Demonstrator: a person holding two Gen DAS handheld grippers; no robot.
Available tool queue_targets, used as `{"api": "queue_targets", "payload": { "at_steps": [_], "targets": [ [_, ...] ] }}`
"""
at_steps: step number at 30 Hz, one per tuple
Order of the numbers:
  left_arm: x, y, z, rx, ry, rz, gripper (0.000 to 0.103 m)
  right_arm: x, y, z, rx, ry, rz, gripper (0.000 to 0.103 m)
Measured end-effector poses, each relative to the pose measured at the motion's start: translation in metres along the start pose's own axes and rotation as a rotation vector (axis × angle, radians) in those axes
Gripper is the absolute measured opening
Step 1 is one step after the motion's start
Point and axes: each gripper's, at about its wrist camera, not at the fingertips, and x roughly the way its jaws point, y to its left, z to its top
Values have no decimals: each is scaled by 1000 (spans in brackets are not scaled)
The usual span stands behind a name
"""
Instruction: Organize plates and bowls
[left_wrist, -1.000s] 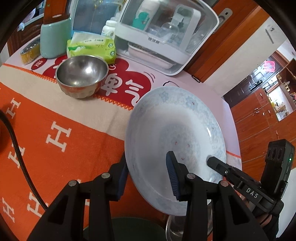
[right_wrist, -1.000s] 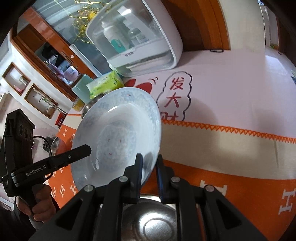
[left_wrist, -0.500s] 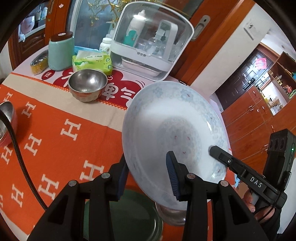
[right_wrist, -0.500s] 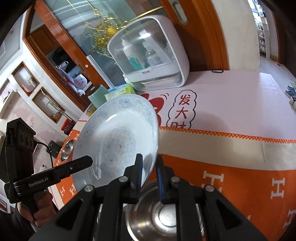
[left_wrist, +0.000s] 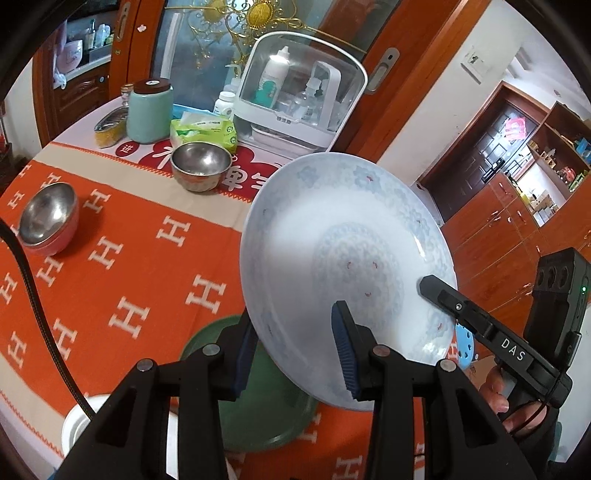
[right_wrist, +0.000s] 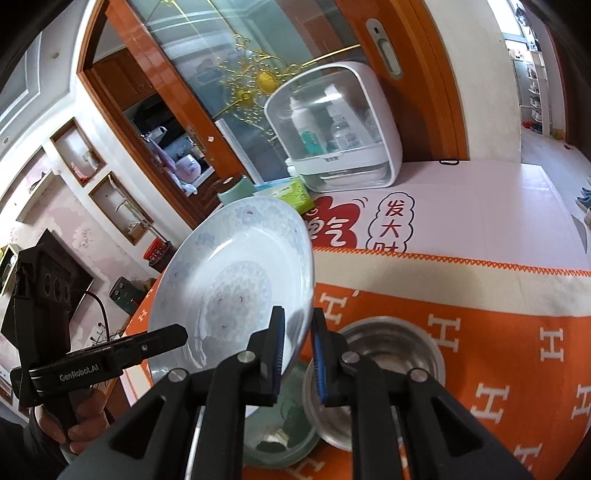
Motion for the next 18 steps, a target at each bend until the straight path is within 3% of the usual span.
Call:
{"api": "queue_targets", "payload": {
  "at_steps": [12,18],
  "targets": [
    [-59,11,-50,-15,-24,-7,37,-37,45,-44,-26,-6,-14,14],
    [-82,29,-75,-41,-20,1,26,-45,65,-66,-33,8,-18,14]
  ]
}}
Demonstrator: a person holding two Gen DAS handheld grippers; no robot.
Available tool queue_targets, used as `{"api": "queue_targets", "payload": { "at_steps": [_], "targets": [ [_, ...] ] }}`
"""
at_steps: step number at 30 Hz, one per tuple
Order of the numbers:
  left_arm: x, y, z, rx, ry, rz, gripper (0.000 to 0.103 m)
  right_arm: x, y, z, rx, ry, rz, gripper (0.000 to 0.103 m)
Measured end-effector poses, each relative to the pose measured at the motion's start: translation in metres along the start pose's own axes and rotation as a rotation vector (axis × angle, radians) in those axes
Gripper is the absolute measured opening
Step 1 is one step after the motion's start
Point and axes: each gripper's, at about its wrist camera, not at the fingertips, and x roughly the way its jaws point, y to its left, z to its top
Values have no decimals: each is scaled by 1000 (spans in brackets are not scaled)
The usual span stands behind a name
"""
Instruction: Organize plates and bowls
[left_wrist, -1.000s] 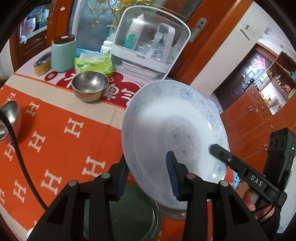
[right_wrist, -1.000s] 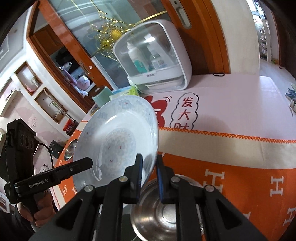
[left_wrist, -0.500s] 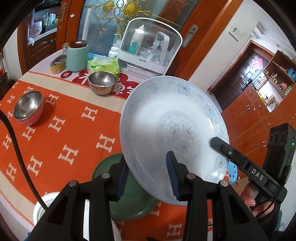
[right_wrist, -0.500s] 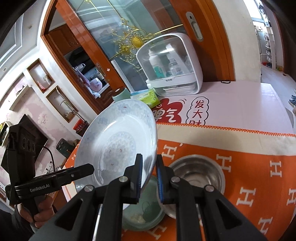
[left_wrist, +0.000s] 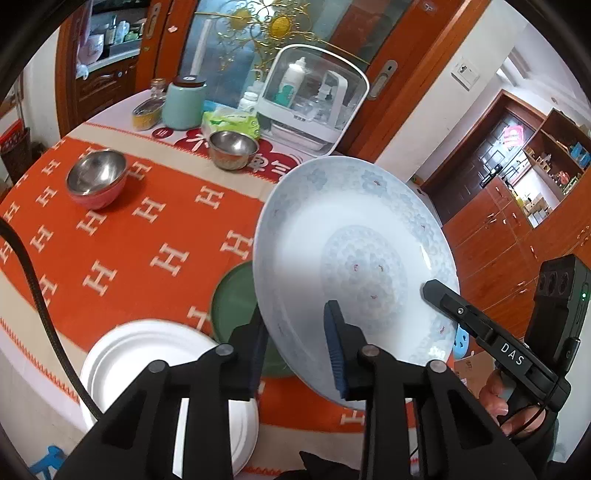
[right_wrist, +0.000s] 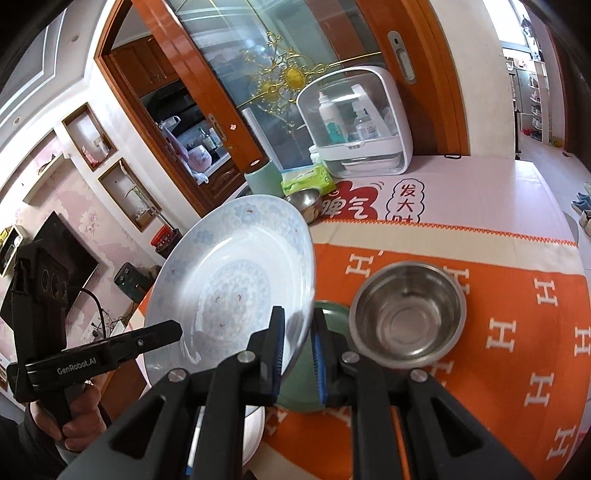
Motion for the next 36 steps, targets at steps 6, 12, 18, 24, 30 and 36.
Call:
{"api": "queue_targets", "payload": {
  "at_steps": [6,12,18,24,30,36],
  "targets": [
    [-18,17,-21,-23,-9,13,19,-4,16,-20,13,9,3,14],
    [-27,37,-34,-62,-3,-8,18,-1,29,-44,40,35,-4,14],
    [-35,56,-45,-65,25,1,18,3,43,-67,86,52,-2,14],
    [-38,70,-50,-44,80,22,18,9,59,-89,124,73,-23,15],
    [-38,84,-54,6,137,39,18,15,71,-107,188,91,-42,15],
    [-31,99,-59,46,211,61,18,24,82,-124,241,102,-69,15]
  ]
}}
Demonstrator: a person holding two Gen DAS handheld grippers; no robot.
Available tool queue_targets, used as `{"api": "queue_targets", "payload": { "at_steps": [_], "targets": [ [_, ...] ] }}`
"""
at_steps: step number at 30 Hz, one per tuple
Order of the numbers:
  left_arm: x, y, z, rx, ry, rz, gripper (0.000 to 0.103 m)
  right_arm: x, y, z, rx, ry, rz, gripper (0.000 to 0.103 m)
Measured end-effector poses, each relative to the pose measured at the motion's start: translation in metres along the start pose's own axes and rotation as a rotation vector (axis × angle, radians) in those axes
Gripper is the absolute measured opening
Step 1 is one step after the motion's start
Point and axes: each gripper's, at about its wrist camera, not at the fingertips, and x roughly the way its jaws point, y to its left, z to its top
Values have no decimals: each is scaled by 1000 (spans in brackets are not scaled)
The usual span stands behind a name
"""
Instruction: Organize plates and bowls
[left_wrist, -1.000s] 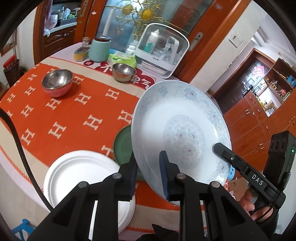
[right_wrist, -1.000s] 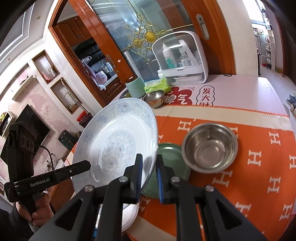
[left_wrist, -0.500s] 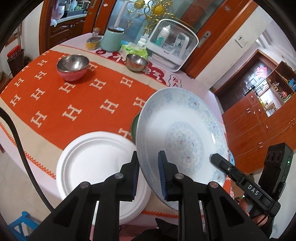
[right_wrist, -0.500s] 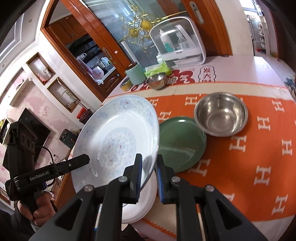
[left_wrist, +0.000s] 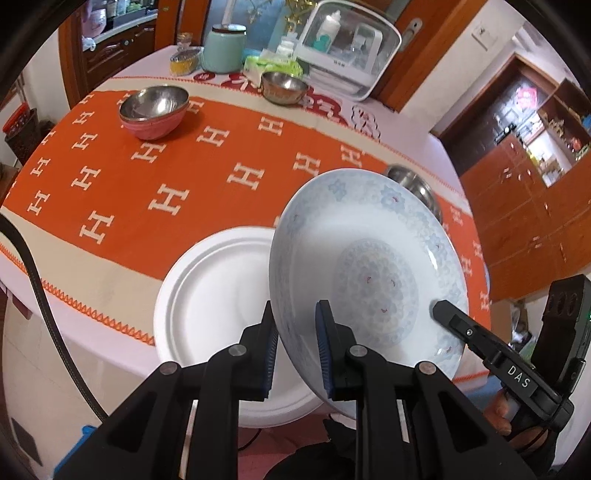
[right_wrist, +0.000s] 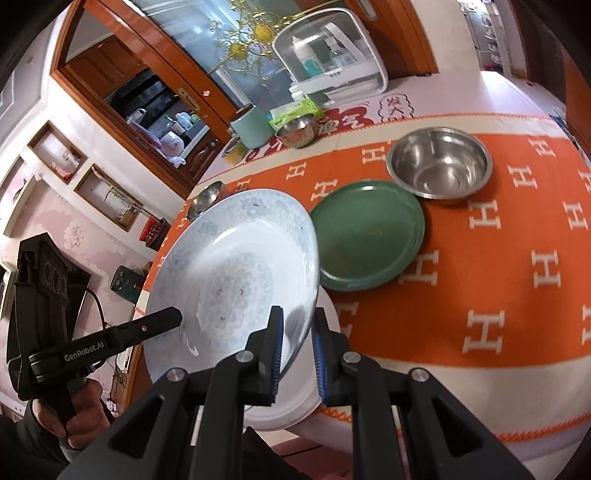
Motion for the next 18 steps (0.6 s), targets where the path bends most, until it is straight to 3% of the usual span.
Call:
{"api": "queue_targets", "payload": {
  "at_steps": [18],
  "targets": [
    [45,51,-3,133,214,32,18,47,19,-56,151,24,-128,15]
  ]
}}
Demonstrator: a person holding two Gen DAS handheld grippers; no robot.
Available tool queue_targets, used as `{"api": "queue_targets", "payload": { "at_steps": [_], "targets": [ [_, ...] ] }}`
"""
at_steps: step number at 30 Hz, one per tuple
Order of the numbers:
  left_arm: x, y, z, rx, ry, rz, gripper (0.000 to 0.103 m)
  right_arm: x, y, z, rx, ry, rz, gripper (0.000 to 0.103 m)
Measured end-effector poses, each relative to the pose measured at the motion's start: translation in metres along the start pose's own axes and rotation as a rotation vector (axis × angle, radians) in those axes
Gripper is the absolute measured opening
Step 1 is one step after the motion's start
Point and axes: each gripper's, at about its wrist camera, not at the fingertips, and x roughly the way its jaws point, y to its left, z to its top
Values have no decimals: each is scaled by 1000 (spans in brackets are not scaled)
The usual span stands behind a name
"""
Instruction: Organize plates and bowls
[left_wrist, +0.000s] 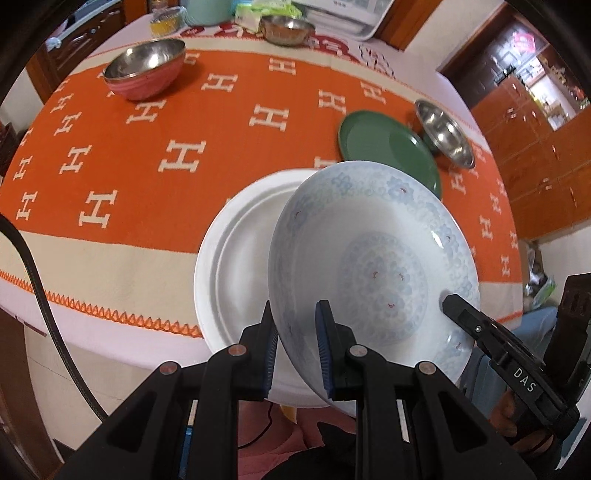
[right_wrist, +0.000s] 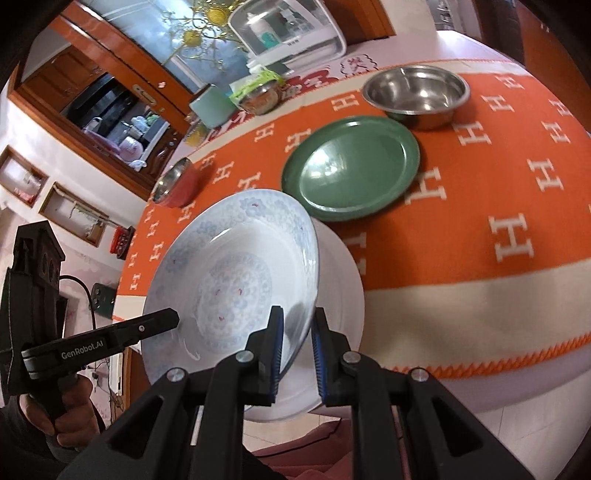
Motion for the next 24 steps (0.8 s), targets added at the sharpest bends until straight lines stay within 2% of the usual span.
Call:
{"api": "queue_targets", "payload": {
  "at_steps": [8,20,24],
  "targets": [
    [24,6,1,81,46,-1,18,16,-5,-17,50,-15,-49,15],
    [46,20,4,105,80,16,18,35,5,-29,44,-38,-131,15],
    [49,23,6,111,68,20,18,40,9,-29,28,-42,-152,15]
  ]
}}
